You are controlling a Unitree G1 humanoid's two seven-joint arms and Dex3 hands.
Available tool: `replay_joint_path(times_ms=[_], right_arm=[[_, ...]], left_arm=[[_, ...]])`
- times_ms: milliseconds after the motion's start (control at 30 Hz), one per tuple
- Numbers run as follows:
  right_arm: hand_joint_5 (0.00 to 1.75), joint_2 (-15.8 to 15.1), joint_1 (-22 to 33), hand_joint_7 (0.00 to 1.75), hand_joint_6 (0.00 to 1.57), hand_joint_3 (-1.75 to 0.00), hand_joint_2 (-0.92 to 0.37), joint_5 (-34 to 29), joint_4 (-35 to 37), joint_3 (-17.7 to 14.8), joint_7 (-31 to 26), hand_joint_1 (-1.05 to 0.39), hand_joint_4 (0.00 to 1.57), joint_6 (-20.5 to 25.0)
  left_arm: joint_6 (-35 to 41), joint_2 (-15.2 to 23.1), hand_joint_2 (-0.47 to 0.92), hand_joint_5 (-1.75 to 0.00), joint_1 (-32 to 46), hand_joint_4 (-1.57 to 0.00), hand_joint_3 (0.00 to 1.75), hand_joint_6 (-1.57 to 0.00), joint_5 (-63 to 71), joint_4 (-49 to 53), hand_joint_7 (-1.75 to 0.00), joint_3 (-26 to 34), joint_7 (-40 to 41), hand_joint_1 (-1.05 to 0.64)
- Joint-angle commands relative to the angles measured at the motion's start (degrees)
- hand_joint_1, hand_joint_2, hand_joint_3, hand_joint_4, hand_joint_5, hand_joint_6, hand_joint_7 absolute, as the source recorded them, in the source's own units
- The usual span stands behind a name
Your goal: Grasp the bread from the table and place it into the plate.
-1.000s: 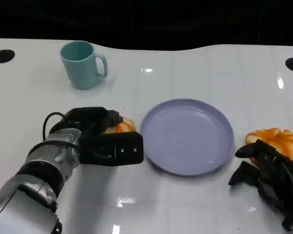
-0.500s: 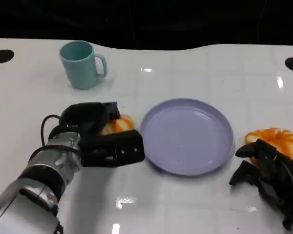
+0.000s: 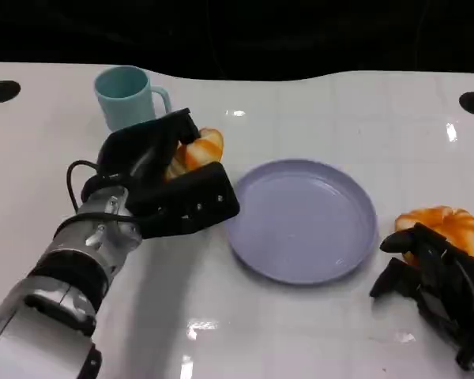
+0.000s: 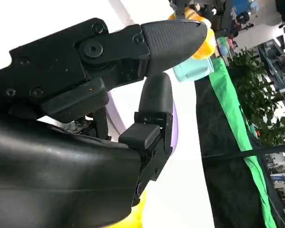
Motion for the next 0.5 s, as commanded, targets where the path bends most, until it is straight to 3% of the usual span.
replay_joint_path(times_ms=[33, 233, 500], right_arm=[[1.57, -0.40, 0.92, 1.23, 0.63, -0.28, -0.92, -0.48, 0.38, 0.11, -0.84, -0.53, 0.66, 1.04], [1.57, -0.42, 0.98, 1.24, 0.62, -0.28, -0.92, -0.48, 0.34, 0.19, -0.89, -0.53, 0.66, 0.95], [1.58, -0.33, 1.09, 1.24, 0.62, -0.28, -0.92, -0.74, 0.53, 0.50, -0.75, -0.53, 0.65, 0.08]], left_arm=[[-3.05, 0.43, 0.49, -1.75, -1.81, -0.90, 1.15, -0.68, -0.89, -2.70, -1.75, 0.43, -0.15, -0.16], [-4.42, 0.45, 0.50, -1.75, -1.72, -0.89, 1.17, -0.68, -0.79, -3.31, -1.75, 0.41, -0.81, -0.15], [-11.60, -2.65, 0.45, -1.75, -2.57, -0.94, 1.27, -0.74, 1.81, -5.98, -1.75, -3.68, -0.79, -0.15]])
